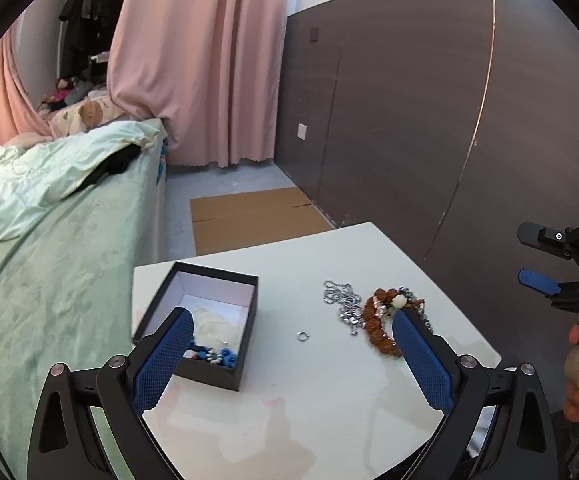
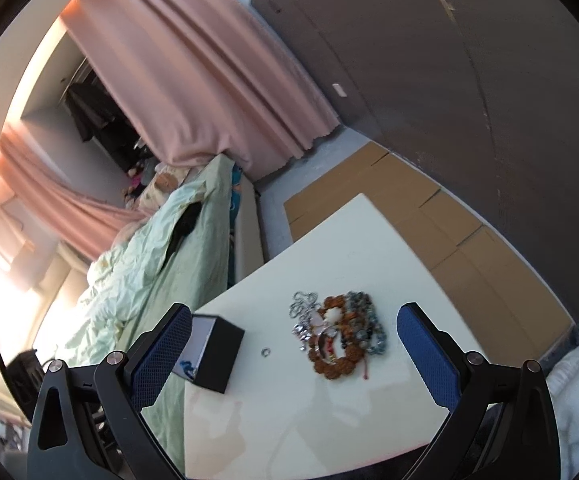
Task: Organize jewelry
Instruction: 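Withdraw both open grippers from the box back toward the jewelry pile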
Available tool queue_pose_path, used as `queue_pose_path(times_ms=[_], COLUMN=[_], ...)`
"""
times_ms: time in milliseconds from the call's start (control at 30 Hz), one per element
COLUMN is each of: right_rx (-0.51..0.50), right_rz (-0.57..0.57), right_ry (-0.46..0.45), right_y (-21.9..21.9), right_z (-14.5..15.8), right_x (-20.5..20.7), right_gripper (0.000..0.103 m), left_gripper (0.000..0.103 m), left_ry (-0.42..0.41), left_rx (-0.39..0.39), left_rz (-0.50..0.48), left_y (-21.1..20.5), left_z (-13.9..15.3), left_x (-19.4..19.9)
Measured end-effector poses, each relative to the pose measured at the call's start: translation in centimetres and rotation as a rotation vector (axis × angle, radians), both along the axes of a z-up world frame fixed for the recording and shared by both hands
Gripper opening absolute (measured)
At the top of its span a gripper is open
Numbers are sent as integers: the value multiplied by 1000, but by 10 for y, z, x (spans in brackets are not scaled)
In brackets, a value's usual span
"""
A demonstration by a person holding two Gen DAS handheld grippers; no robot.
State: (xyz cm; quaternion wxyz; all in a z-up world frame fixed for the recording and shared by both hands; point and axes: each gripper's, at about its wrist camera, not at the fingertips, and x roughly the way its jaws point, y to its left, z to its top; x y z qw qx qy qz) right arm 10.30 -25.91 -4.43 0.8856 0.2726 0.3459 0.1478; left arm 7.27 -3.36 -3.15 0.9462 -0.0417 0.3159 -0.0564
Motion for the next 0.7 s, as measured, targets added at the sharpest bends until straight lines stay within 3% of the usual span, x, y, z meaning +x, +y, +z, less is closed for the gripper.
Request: queue_pose_path(times_ms=[433, 500, 600, 700], right_rx=[67, 81, 80, 72], right_rz=[18, 22, 32, 64], right_ry=[117, 128, 152, 191], right_y=[-32, -32, -30, -21], right_z=[-24, -28, -35, -44], right_x=[23, 27, 35, 44], right_gripper=[103, 102, 99, 85], left_gripper=[99, 94, 80, 68], left_ry=[81, 94, 131, 177], left_rx=[-6, -6, -10, -7], left_rz=[-59, -70, -92, -113], left_y=[-27, -31, -39, -46], left_z=[-15, -20, -28, -38], left_x=[33, 39, 48, 59])
